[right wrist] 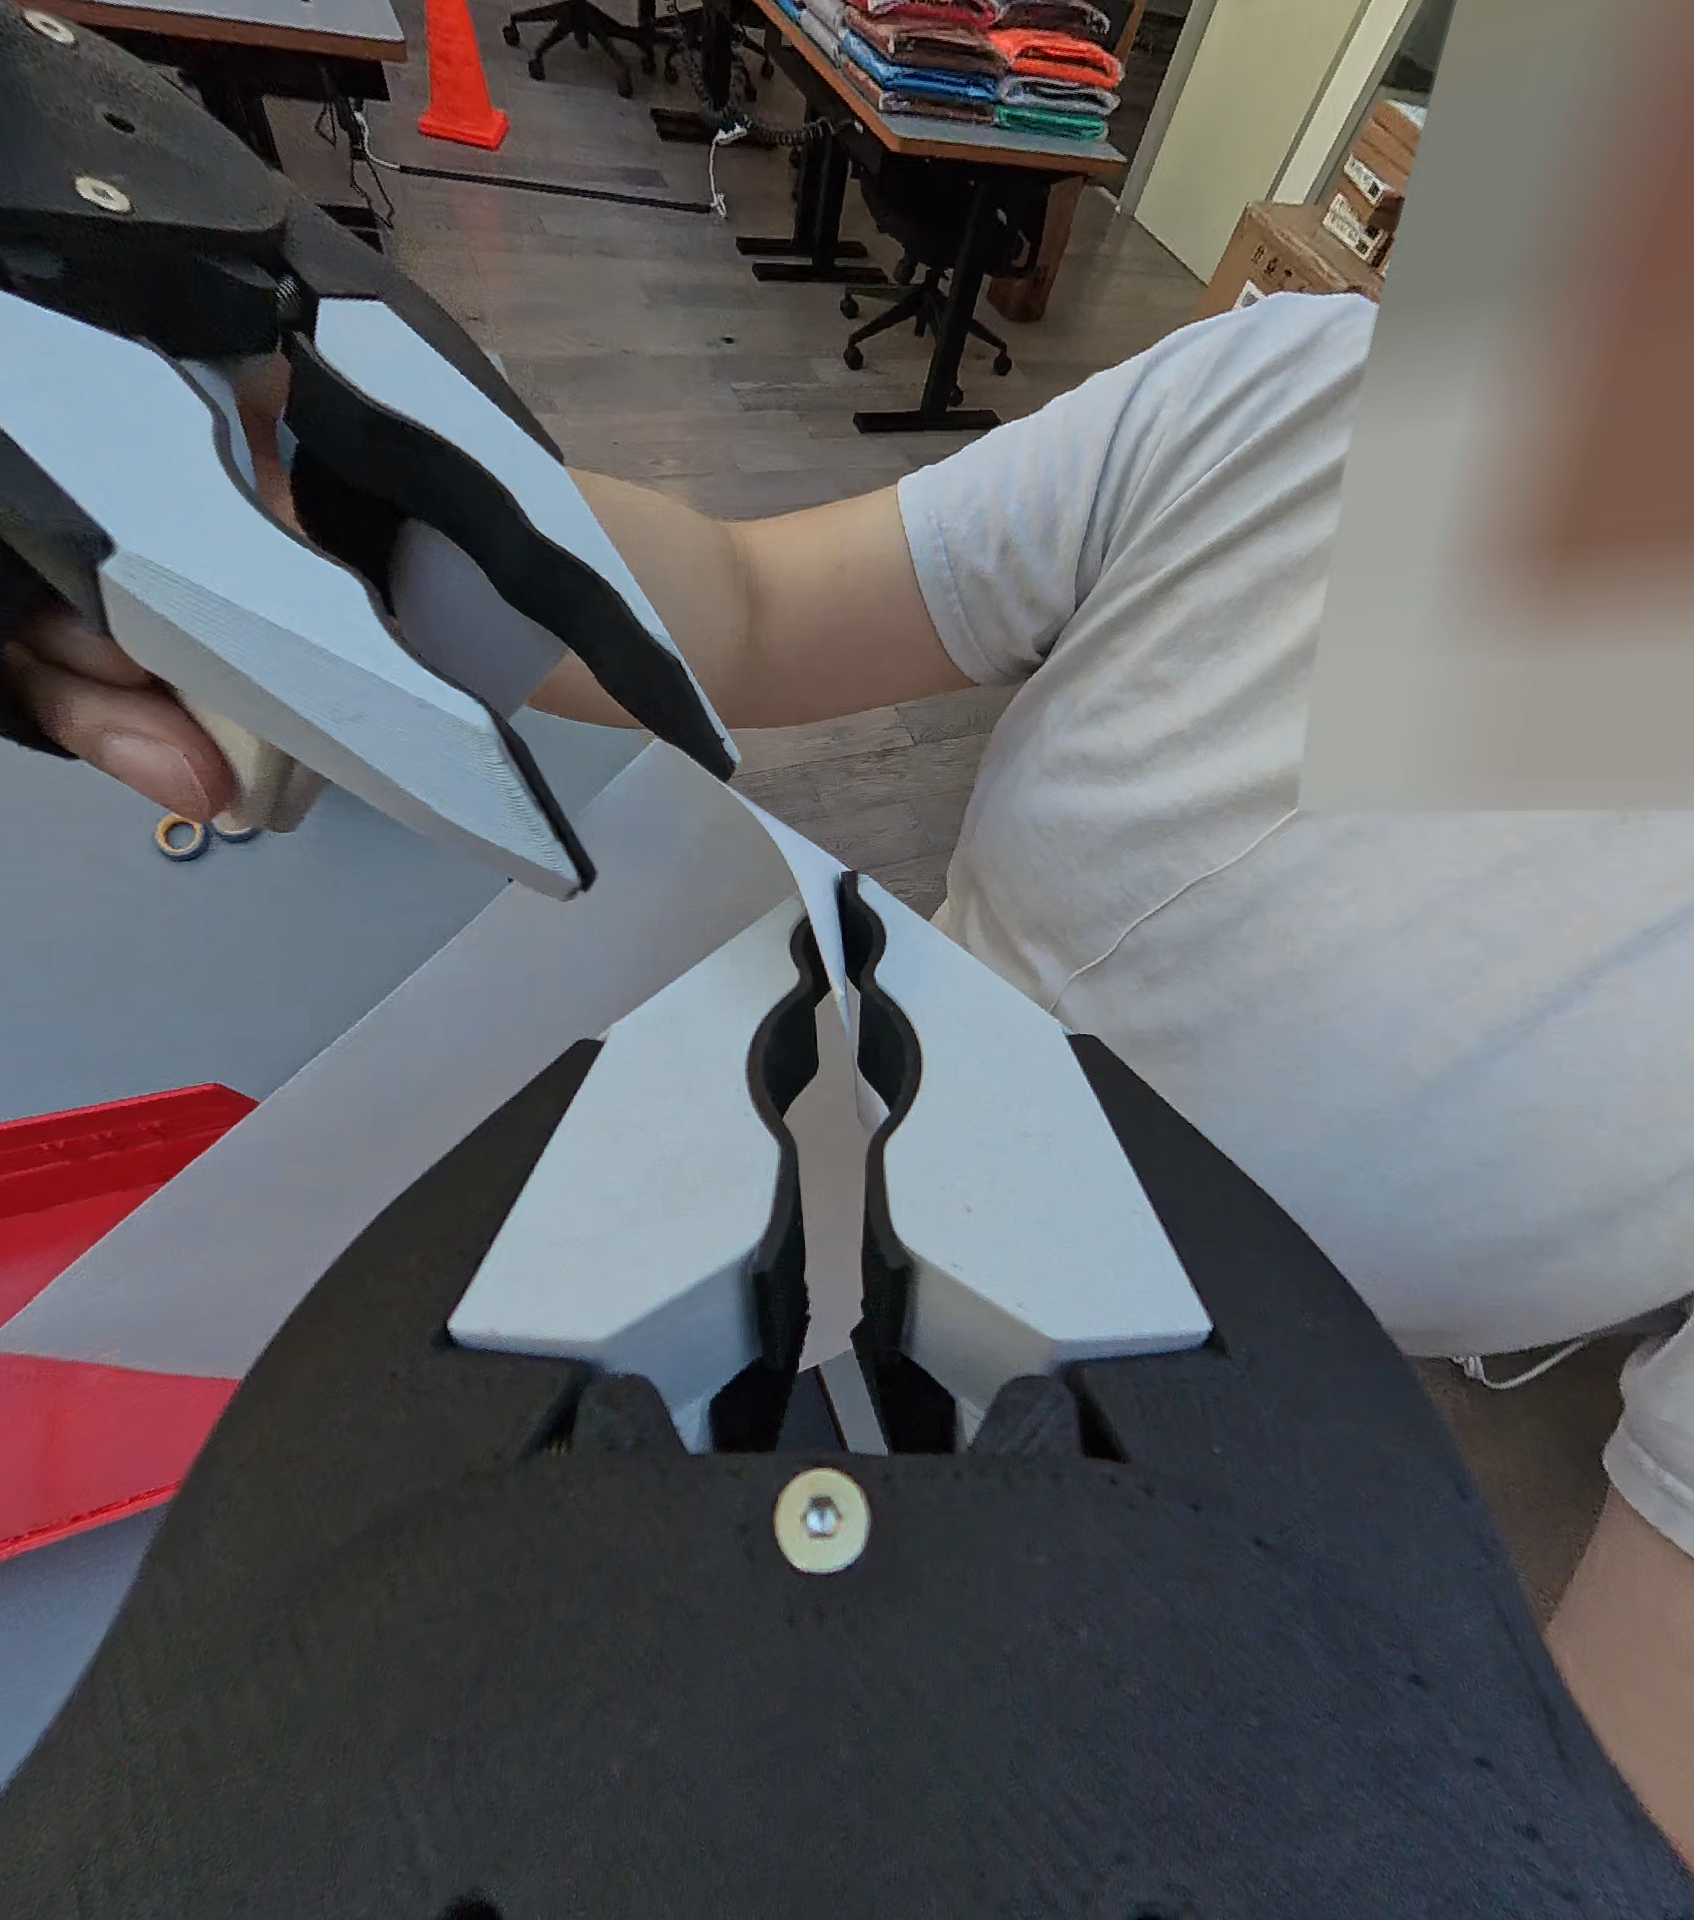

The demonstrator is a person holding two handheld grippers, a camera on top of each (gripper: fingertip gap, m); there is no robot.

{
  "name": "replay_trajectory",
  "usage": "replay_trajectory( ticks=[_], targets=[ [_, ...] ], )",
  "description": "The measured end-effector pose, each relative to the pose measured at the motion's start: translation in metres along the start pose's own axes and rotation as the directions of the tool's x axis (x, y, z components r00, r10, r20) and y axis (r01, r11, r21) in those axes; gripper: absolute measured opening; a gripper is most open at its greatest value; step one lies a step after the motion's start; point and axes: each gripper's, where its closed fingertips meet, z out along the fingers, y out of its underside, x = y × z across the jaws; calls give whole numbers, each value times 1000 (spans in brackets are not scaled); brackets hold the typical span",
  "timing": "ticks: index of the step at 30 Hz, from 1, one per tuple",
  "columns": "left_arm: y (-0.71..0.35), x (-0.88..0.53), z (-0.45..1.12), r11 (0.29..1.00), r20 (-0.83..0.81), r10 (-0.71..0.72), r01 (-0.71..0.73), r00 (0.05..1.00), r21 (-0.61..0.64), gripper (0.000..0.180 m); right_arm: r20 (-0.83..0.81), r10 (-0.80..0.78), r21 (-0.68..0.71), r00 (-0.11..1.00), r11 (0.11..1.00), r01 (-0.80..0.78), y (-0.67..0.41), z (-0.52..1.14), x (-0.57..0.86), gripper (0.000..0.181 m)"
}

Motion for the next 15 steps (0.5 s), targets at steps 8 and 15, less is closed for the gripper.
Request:
replay_trajectory(
  ticks=[8, 15],
  targets=[
    [-10, 7, -2, 987, 165, 160, -163, 973, 9, 0, 70, -6, 52, 998, 999, 3, -14, -22, -4, 8],
    [-25, 3, -8, 958, 186, 216, -172, 958, -229, 0, 151, 131, -275, 980, 958, -86, -43, -43, -22, 39]
  ],
)
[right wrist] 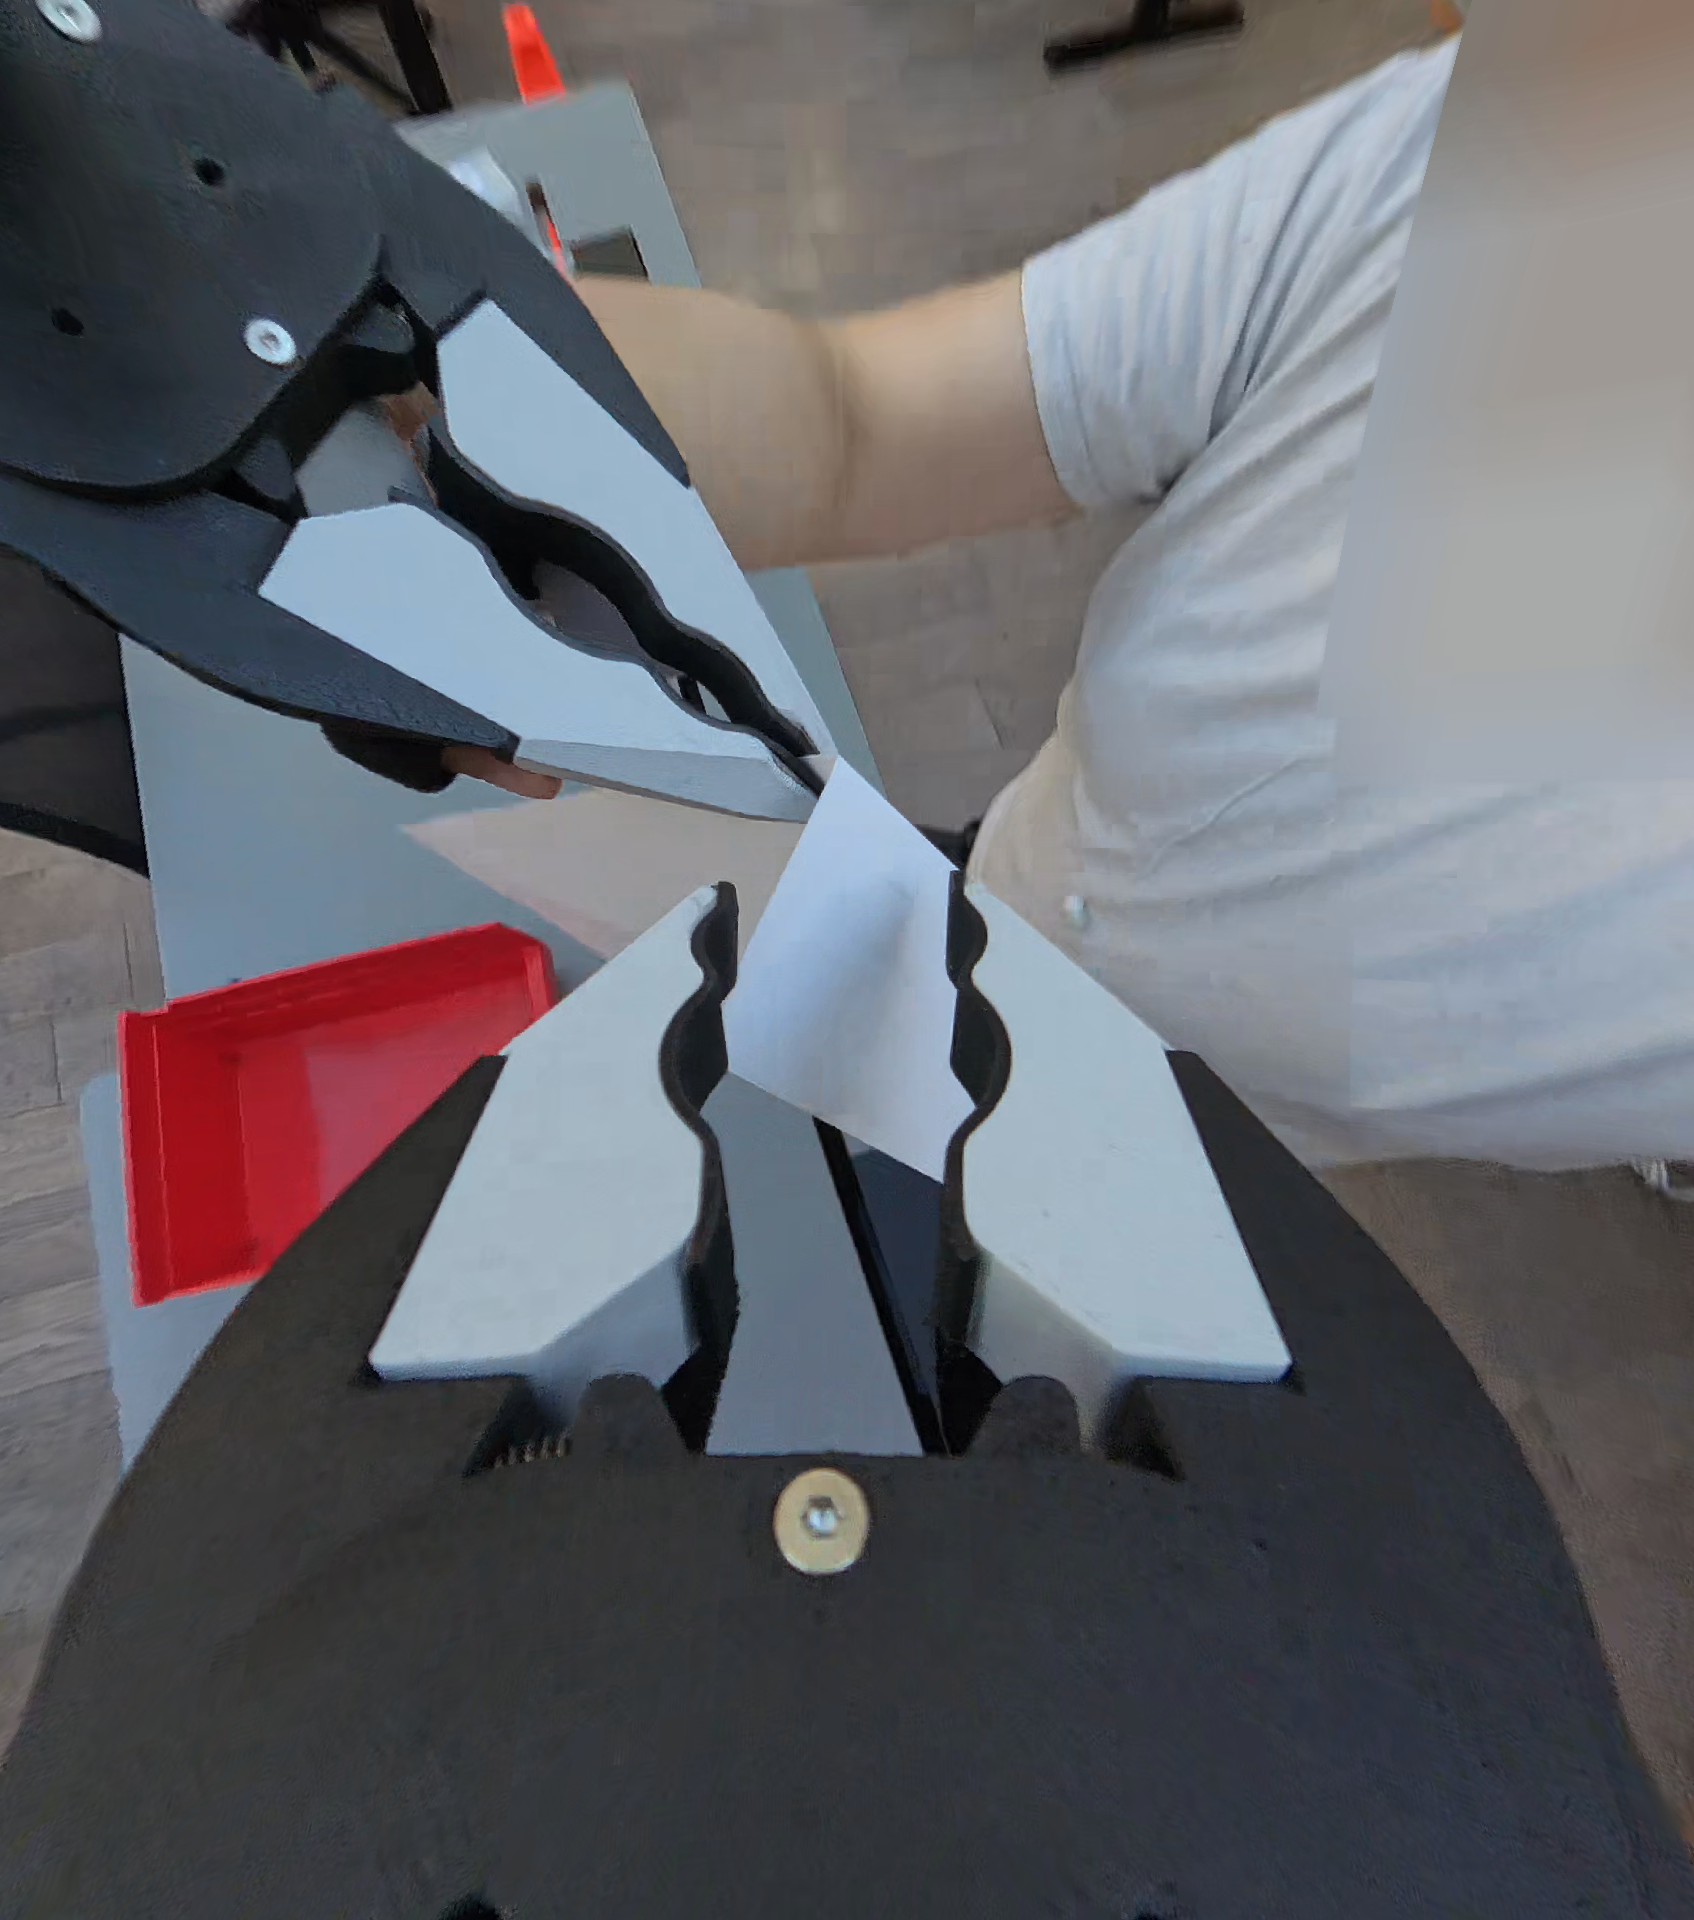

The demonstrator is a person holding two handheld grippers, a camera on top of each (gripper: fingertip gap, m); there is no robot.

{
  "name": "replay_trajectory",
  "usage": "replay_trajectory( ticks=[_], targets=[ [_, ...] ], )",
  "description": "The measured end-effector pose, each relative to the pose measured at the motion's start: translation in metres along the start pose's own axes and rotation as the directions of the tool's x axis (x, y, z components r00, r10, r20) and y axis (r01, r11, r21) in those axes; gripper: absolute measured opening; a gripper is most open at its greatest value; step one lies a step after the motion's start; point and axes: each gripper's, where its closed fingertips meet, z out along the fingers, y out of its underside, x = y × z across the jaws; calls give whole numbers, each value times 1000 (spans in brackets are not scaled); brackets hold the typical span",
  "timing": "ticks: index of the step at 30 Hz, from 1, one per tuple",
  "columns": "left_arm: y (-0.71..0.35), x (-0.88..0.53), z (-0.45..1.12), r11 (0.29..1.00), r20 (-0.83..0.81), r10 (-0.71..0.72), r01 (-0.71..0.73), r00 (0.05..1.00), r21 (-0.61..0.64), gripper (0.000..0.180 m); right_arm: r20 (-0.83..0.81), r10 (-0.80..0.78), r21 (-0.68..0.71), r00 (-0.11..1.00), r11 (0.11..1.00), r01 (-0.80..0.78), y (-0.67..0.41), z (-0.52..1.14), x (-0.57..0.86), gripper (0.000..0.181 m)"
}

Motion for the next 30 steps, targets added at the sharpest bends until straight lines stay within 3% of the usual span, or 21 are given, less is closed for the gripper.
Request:
replay_trajectory(
  ticks=[2, 6, 8, 9, 19, 27, 30],
  targets=[
    [1, -1, -3, 998, -25, 7, -9, 1000, -67, 0, -44, 7, -135, 999, 991, -13, -2, 2, 1, 32],
    [-1, -5, -11, 996, -62, 31, -37, 998, -85, 0, -86, -16, -265, 996, 964, -7, -14, 13, -6, 23],
    [0, -8, -15, 996, -76, 43, -49, 996, -72, 0, -91, -2, -309, 996, 951, -26, -16, 17, -10, 6],
    [1, -8, -18, 997, -89, 46, -52, 995, -62, 0, -111, 7, -311, 994, 950, -41, -19, 19, -10, 0],
    [-9, -27, -43, 967, -141, -5, 40, 990, 253, 0, -154, 34, -268, 987, 961, -75, -34, 32, -14, 0],
    [1, -27, -36, 971, -123, 6, 24, 992, 238, 6, -164, 41, -284, 986, 955, -87, -32, 36, -13, 0],
    [3, -25, -34, 969, -91, 28, -5, 995, 247, 0, -159, 42, -291, 986, 953, -87, -30, 33, -12, 0]
  ],
)
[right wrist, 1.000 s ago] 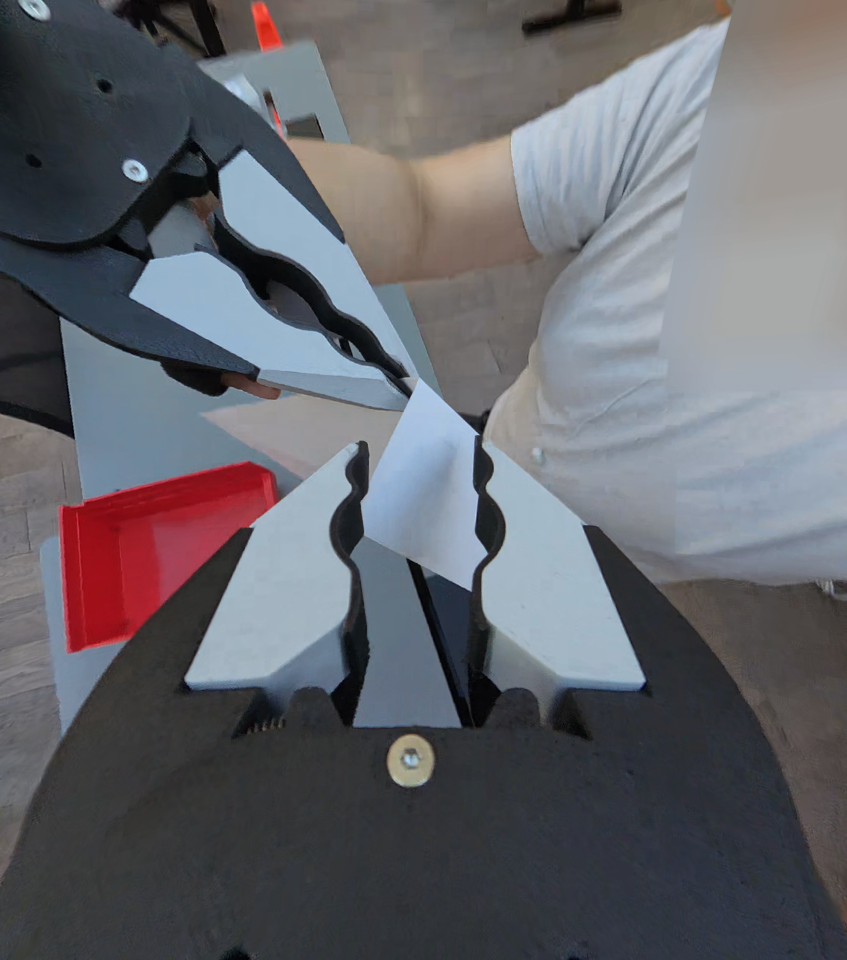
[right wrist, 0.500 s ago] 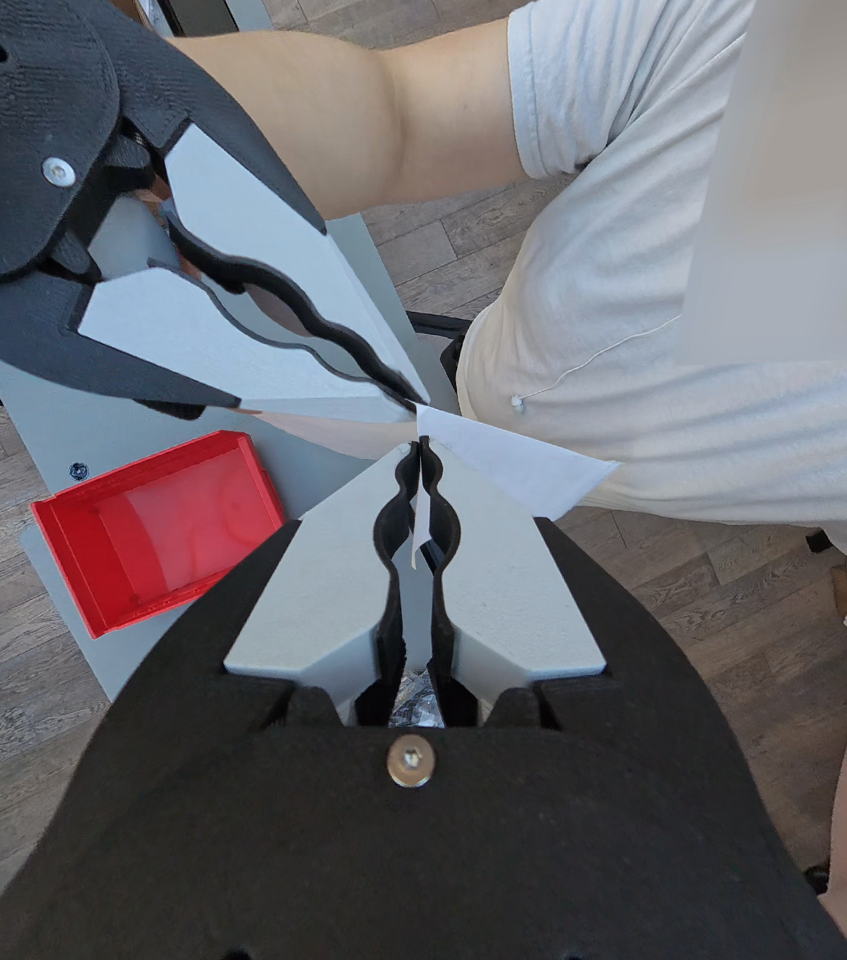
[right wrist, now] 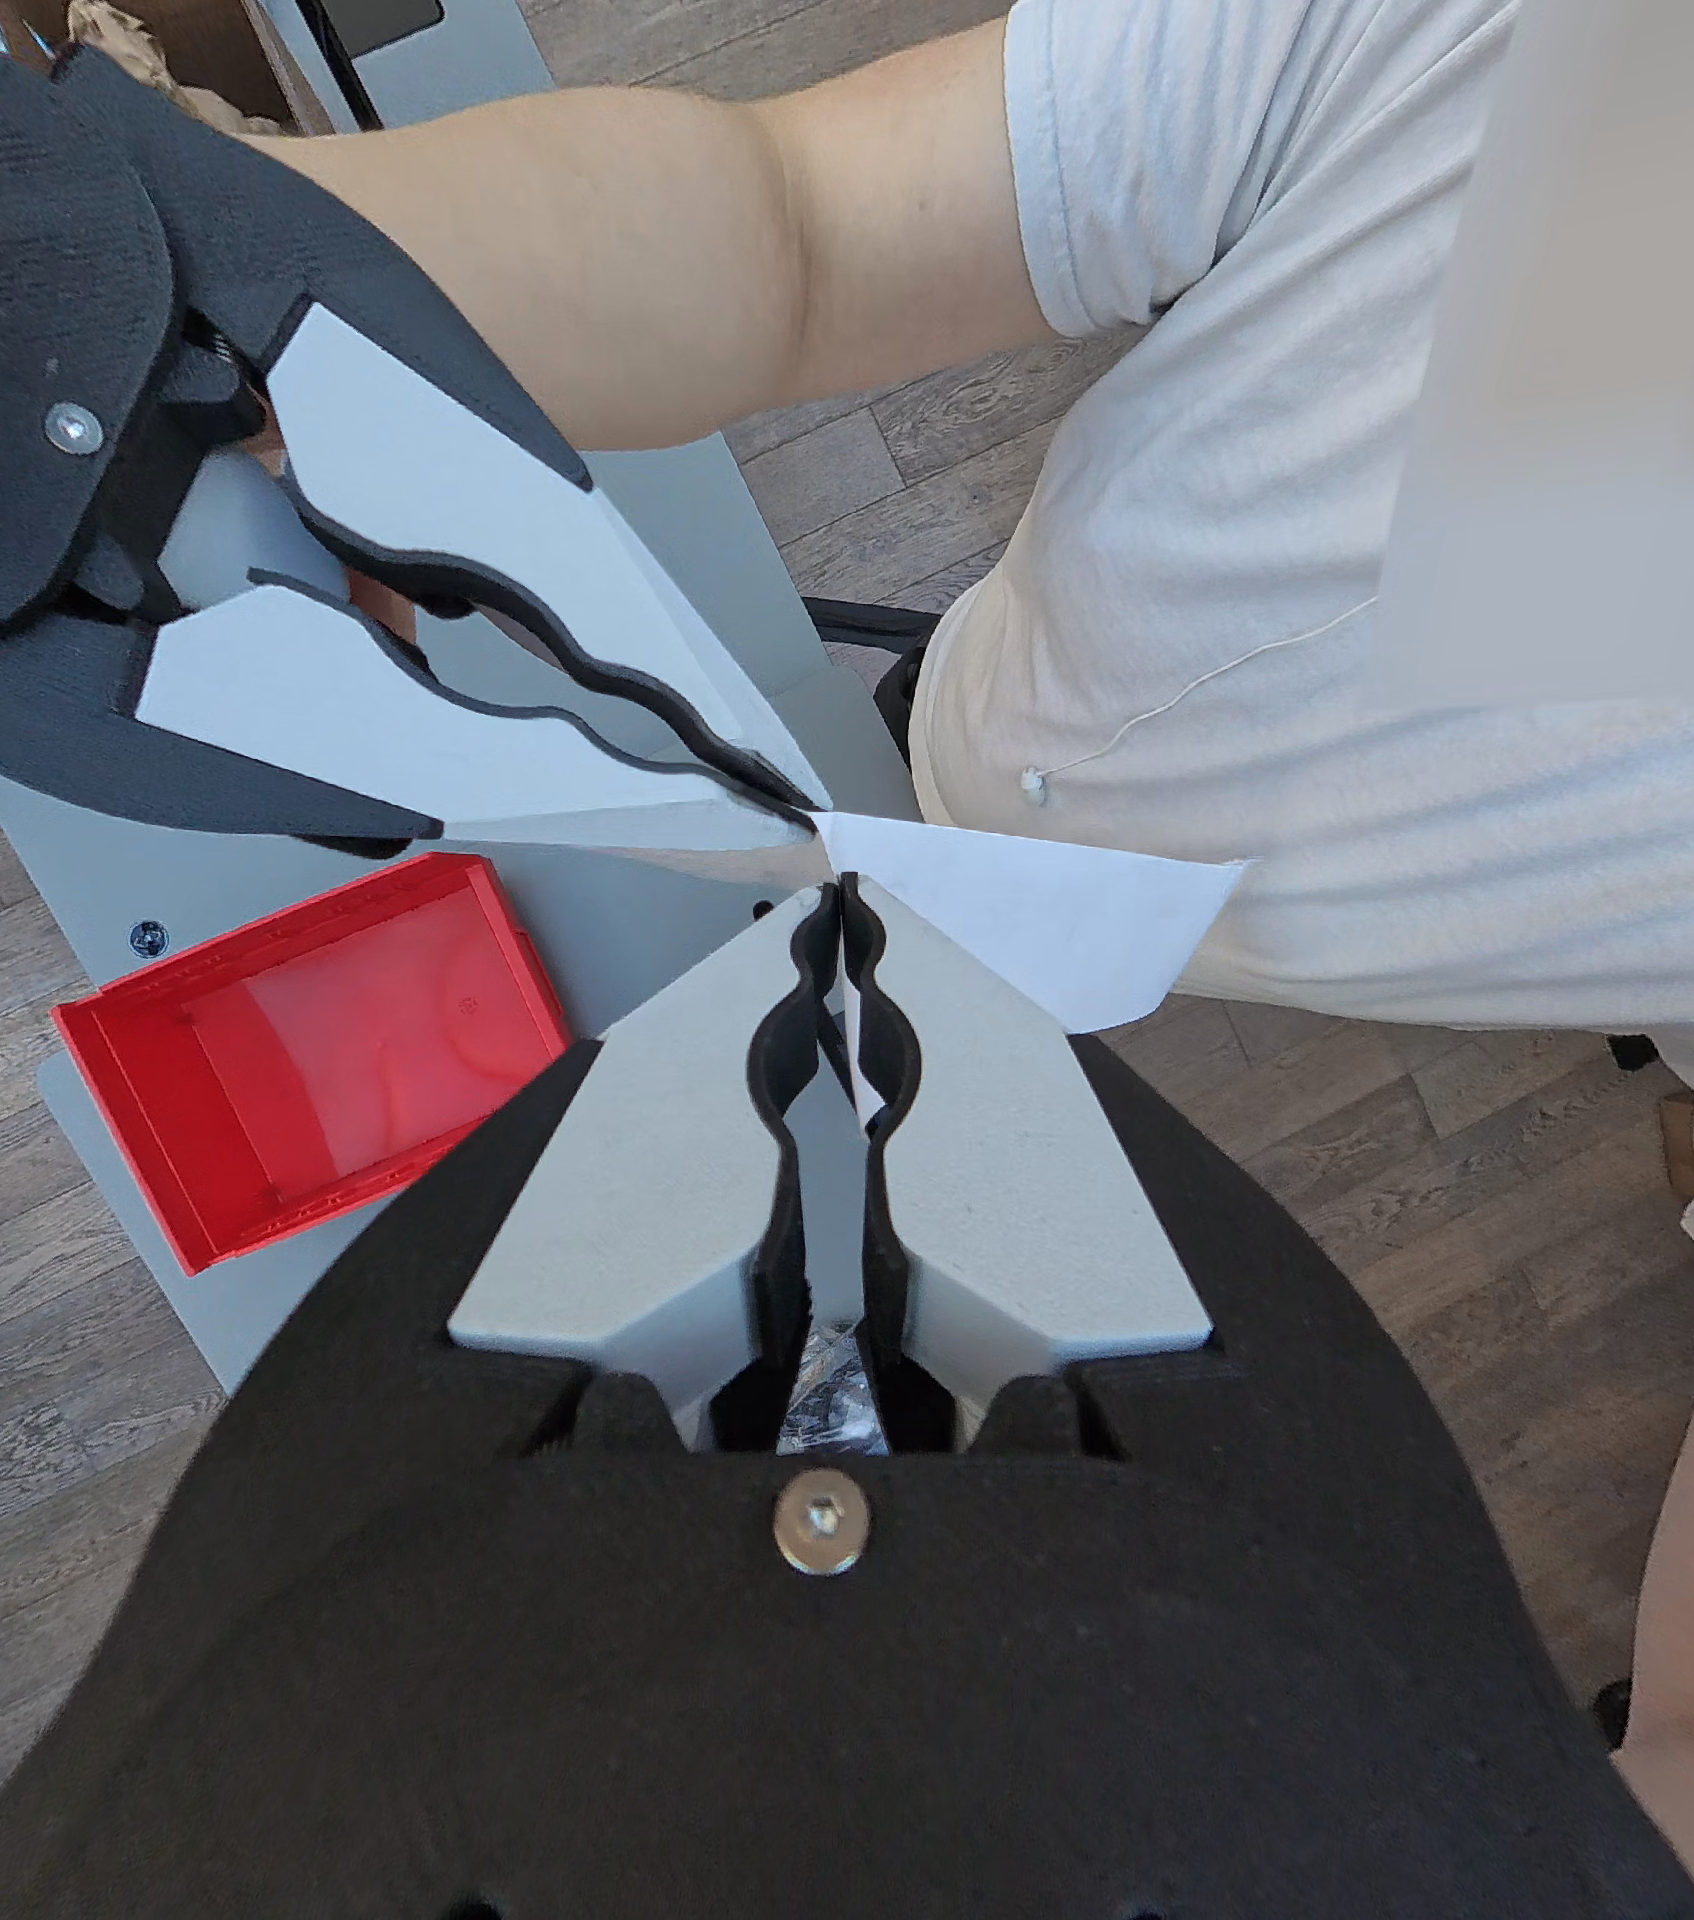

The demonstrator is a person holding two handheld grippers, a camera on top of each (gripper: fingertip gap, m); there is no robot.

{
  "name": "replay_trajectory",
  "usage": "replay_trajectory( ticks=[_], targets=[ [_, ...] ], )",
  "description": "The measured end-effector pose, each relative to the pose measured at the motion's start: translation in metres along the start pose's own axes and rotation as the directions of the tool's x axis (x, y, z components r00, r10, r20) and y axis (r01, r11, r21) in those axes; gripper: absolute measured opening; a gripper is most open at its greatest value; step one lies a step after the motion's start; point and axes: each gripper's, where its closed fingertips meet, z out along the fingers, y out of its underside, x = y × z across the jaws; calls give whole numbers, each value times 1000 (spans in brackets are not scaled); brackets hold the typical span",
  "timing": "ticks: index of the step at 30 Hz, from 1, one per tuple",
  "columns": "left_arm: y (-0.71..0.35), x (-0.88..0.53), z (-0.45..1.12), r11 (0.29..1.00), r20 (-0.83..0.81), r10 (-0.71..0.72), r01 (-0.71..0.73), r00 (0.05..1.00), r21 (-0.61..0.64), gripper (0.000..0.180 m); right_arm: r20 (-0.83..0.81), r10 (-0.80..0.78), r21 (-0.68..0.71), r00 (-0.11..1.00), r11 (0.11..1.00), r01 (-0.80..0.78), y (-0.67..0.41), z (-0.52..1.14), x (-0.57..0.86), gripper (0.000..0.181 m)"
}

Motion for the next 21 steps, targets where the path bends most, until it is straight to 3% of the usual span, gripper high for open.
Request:
replay_trajectory(
  ticks=[2, 4, 8, 21],
  targets=[
    [0, 1, 3, 1000, 9, 18, -18, 1000, -2, 0, -14, -4, 5, 1000, 1000, 4, 1, -1, 3, 0],
    [1, 6, 6, 999, -3, 30, -30, 1000, -26, 0, -46, -28, 37, 999, 999, 30, -4, -1, 6, 16],
    [5, 10, 12, 995, -8, 42, -43, 999, -92, 0, -66, -72, -6, 995, 997, 72, 1, 1, 1, 2],
    [12, 22, 11, 989, -64, 75, -82, 995, -123, 0, -46, -55, -71, 997, 996, 52, 14, -1, -6, 0]
  ],
)
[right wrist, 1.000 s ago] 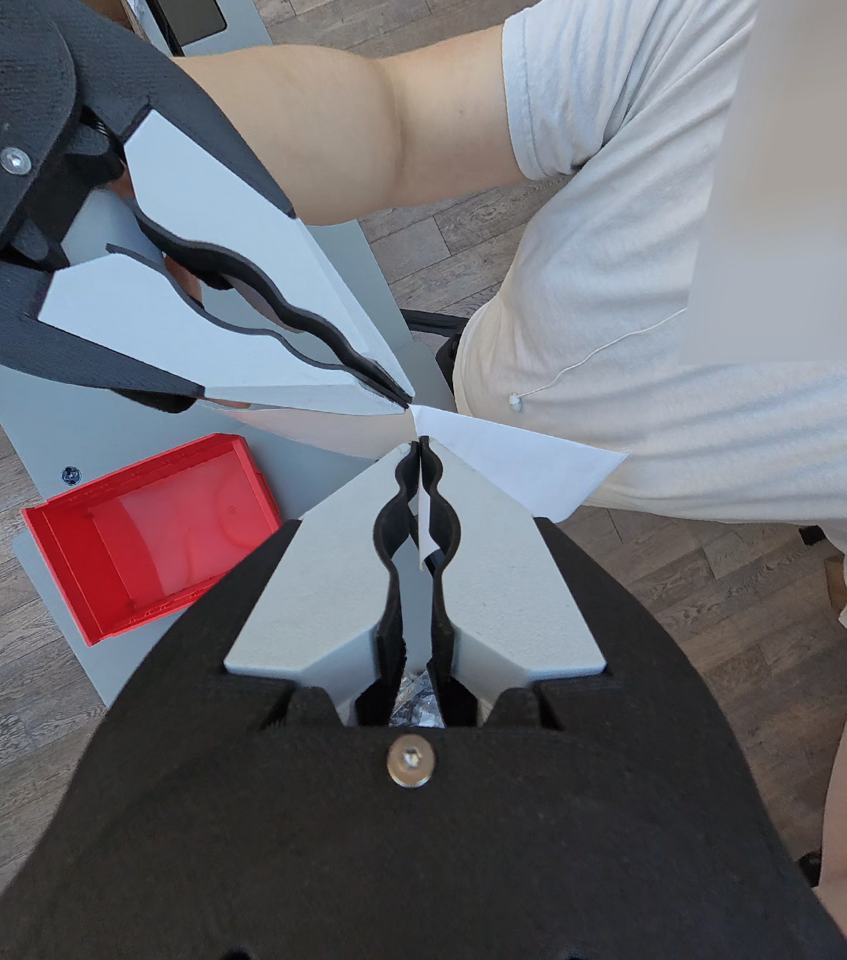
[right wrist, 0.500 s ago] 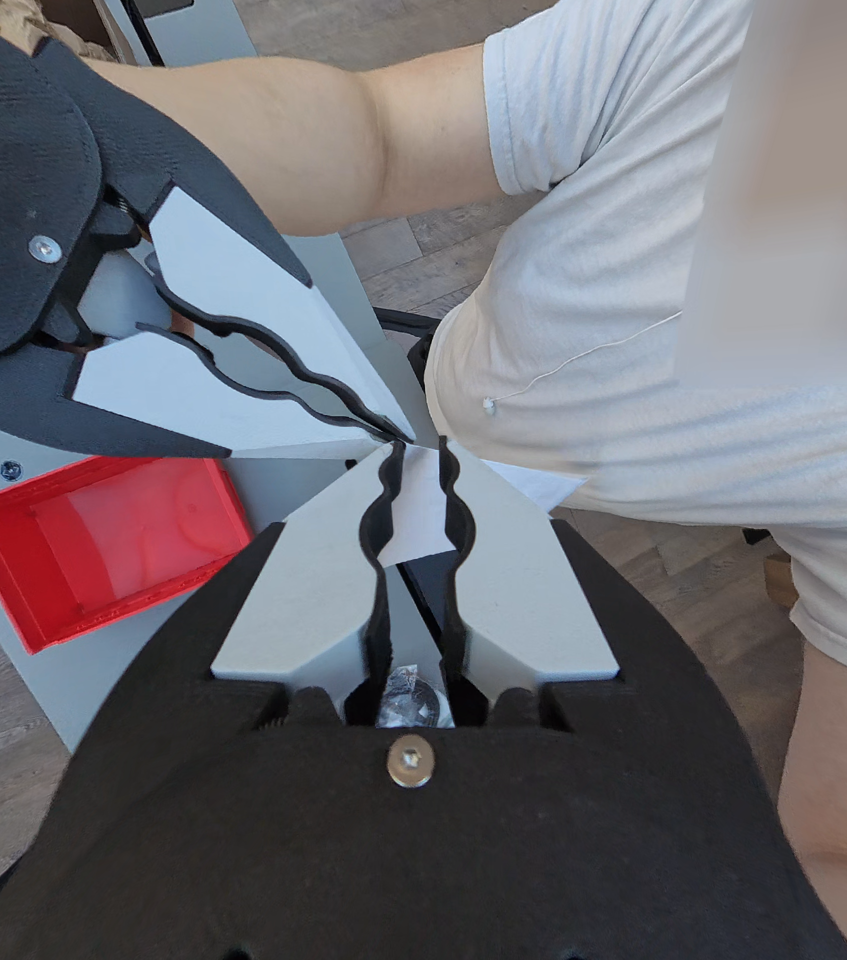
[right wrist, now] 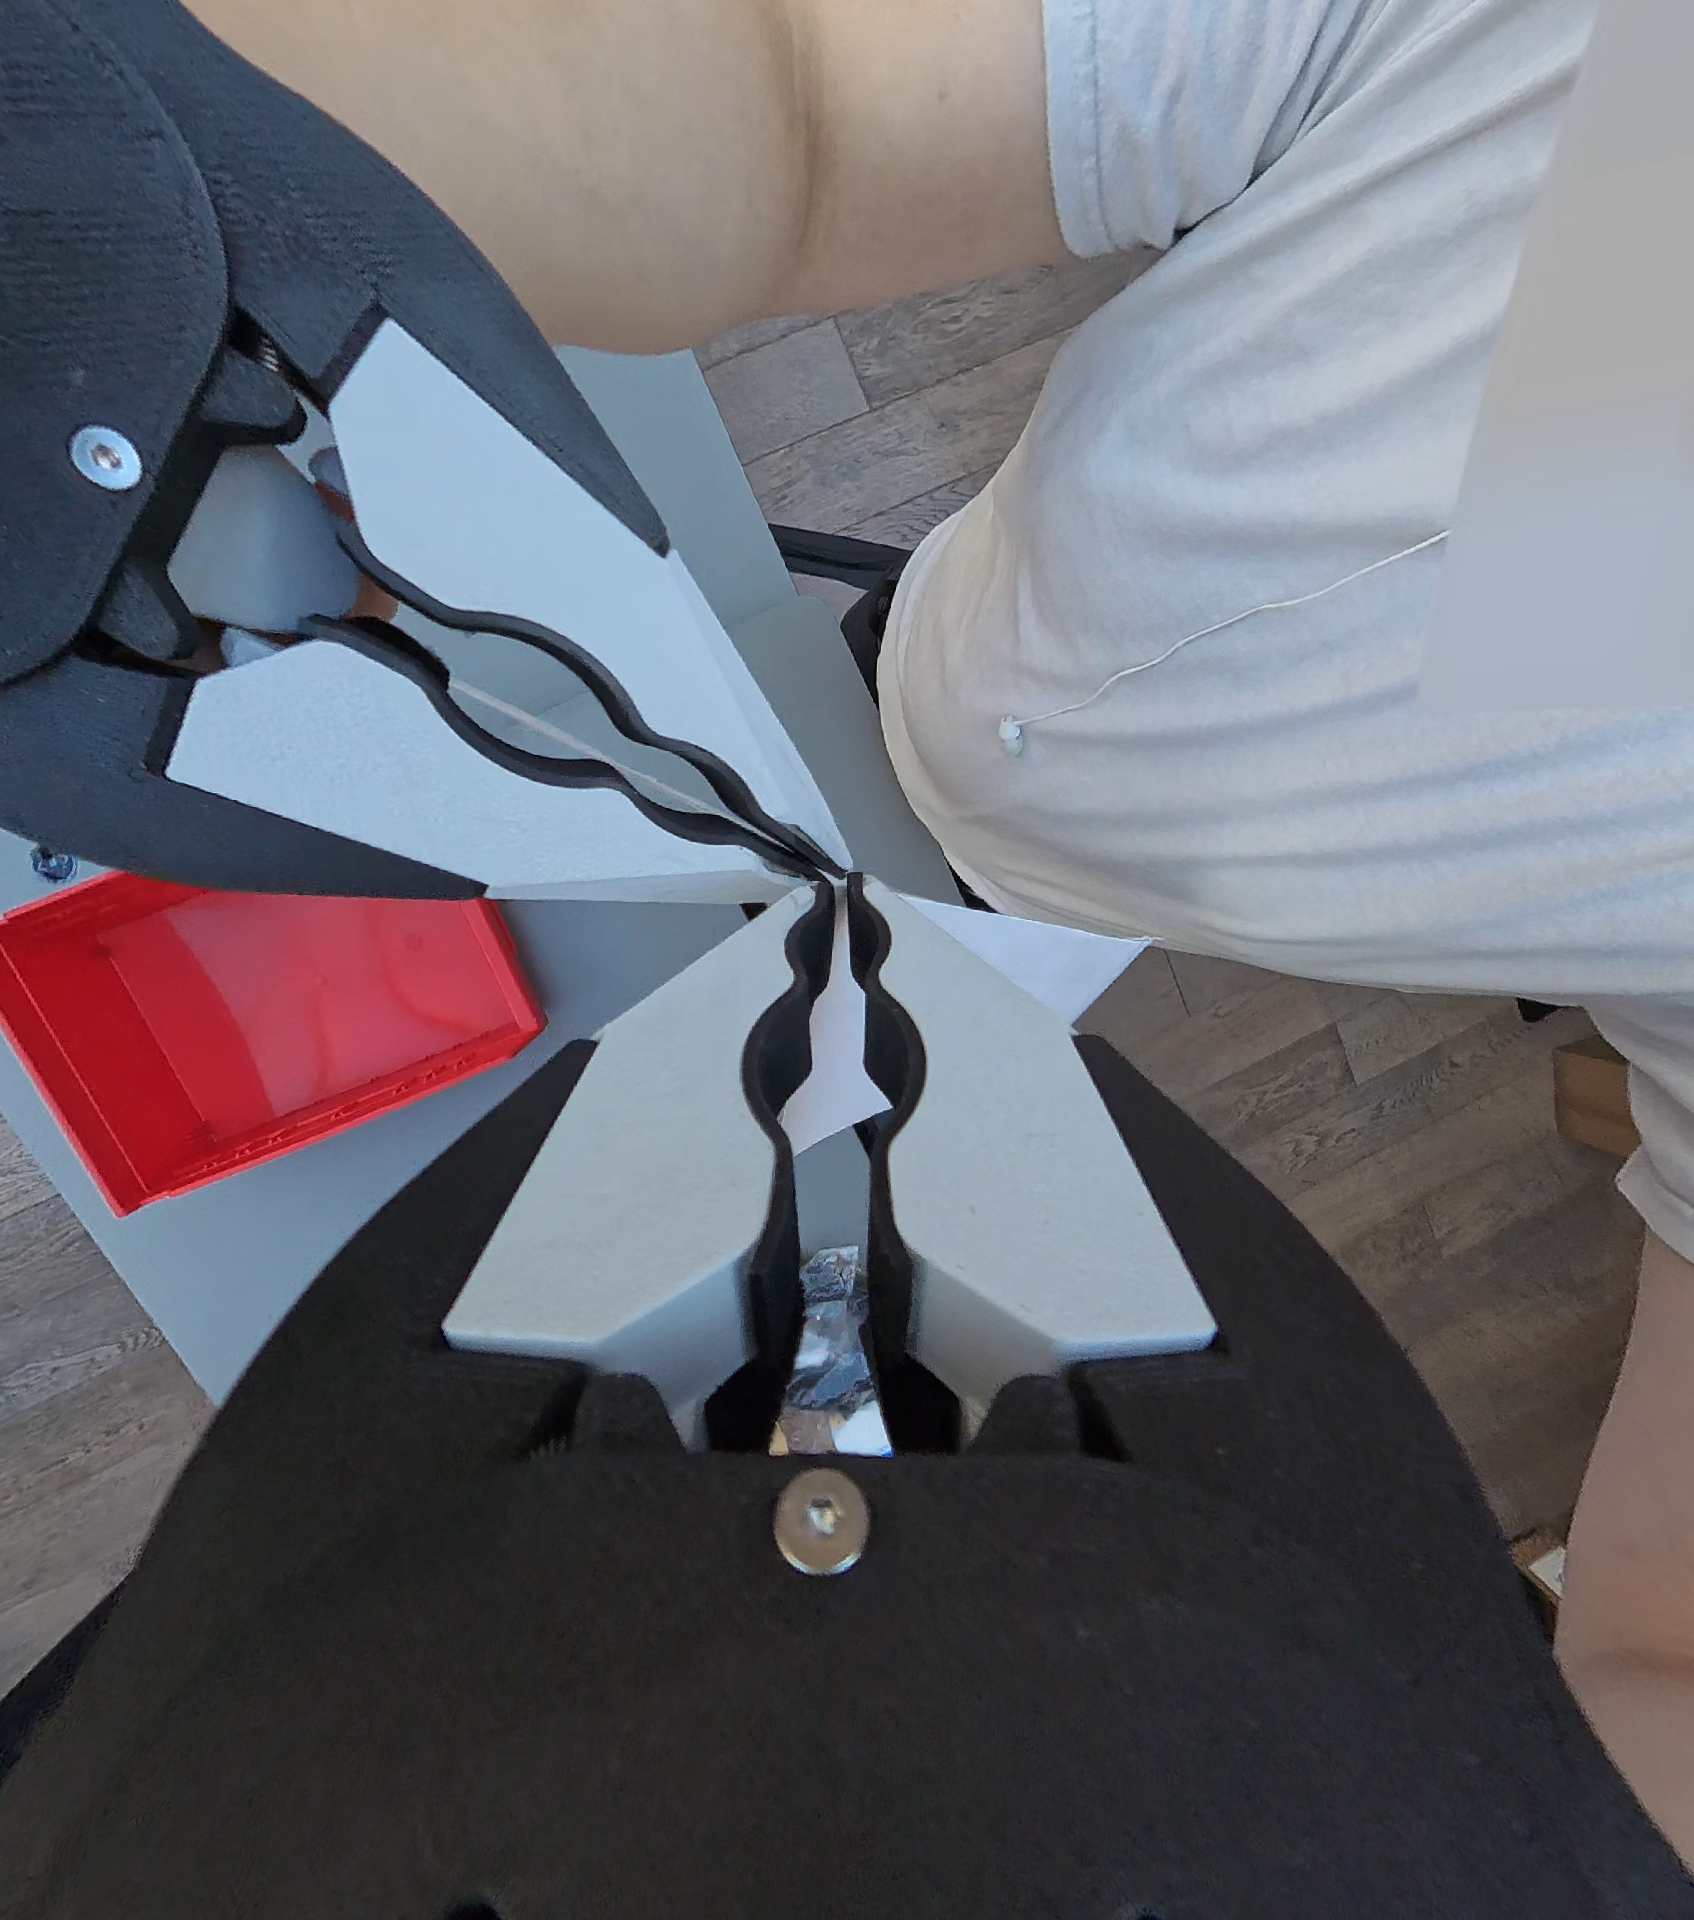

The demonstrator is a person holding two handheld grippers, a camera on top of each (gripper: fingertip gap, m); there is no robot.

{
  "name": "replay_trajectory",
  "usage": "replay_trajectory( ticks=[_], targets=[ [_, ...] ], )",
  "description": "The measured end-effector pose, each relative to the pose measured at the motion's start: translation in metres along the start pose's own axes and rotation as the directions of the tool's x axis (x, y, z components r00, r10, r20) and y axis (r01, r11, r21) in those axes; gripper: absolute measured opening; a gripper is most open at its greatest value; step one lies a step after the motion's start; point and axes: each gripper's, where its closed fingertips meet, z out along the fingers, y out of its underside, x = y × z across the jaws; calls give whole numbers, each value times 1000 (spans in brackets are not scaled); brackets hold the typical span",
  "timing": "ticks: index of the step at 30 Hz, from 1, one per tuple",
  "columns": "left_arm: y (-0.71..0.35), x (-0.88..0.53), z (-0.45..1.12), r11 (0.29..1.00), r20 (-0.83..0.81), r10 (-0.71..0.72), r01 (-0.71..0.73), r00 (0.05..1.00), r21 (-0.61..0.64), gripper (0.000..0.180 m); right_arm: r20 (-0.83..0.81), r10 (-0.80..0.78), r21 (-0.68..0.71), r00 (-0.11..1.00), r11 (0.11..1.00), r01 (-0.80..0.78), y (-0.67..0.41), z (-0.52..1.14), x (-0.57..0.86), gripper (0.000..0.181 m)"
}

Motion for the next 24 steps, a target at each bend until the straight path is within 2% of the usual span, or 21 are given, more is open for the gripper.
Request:
replay_trajectory(
  ticks=[8, 16, 24],
  targets=[
    [-1, 4, -1, 1000, -13, 14, -14, 1000, 3, 0, 20, 43, -39, 999, 998, -42, 4, -4, -1, 3],
    [4, 11, 0, 999, -36, 18, -19, 999, -33, 0, 2, 6, -82, 1000, 997, -6, 12, 0, -6, 0],
    [6, 17, -2, 998, -37, 58, -57, 998, 25, 0, 44, 30, -87, 999, 996, -26, 17, -1, -13, 0]
  ],
)
